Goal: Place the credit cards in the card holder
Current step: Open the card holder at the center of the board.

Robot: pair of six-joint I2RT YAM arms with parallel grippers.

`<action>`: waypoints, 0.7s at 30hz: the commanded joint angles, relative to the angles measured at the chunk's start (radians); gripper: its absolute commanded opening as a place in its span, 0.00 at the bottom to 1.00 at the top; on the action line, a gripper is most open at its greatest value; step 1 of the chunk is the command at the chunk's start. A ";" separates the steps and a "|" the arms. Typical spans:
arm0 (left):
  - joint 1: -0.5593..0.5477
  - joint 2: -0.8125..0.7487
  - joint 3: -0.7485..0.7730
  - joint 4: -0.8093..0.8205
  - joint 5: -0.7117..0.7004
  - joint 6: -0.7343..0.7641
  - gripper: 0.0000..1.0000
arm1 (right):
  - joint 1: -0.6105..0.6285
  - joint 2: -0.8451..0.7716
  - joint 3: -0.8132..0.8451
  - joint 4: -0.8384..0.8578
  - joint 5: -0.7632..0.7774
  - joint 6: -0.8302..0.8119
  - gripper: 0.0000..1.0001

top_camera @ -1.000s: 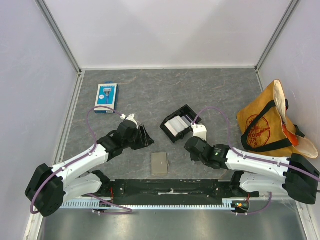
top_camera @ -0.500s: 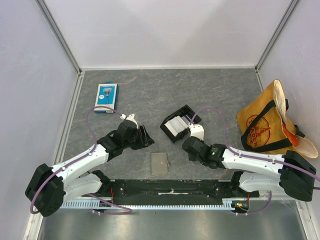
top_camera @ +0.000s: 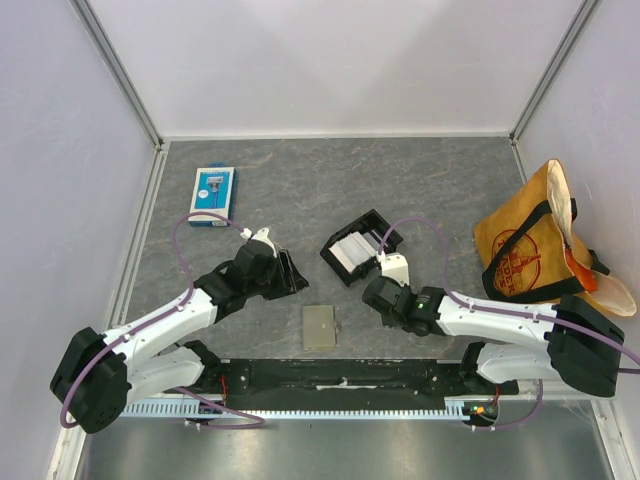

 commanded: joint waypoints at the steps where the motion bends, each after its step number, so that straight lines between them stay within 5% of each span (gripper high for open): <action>1: 0.003 -0.017 -0.001 0.021 -0.013 0.005 0.59 | 0.000 -0.020 0.016 -0.006 0.035 0.008 0.11; 8: 0.003 -0.009 -0.001 0.026 -0.010 0.005 0.59 | -0.007 0.026 0.056 -0.008 0.040 -0.008 0.20; 21: 0.002 -0.015 -0.017 0.029 0.010 0.010 0.59 | -0.024 -0.023 0.097 -0.012 0.024 -0.034 0.09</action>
